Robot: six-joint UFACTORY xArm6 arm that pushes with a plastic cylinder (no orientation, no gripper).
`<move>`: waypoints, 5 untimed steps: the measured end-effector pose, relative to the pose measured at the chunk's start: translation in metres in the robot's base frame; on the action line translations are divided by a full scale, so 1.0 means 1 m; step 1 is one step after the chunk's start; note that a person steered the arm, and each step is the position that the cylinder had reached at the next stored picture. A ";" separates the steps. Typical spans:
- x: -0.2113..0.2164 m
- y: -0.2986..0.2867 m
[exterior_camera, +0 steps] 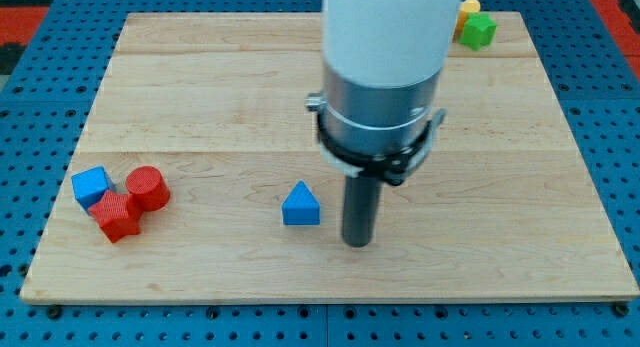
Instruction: Push the blue triangle towards the bottom right
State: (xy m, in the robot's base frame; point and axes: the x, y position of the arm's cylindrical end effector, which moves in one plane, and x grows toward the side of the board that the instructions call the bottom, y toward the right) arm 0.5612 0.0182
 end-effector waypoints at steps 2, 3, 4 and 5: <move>0.008 -0.133; -0.025 -0.125; -0.028 -0.058; -0.028 0.038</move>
State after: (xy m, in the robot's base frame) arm 0.5329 0.0559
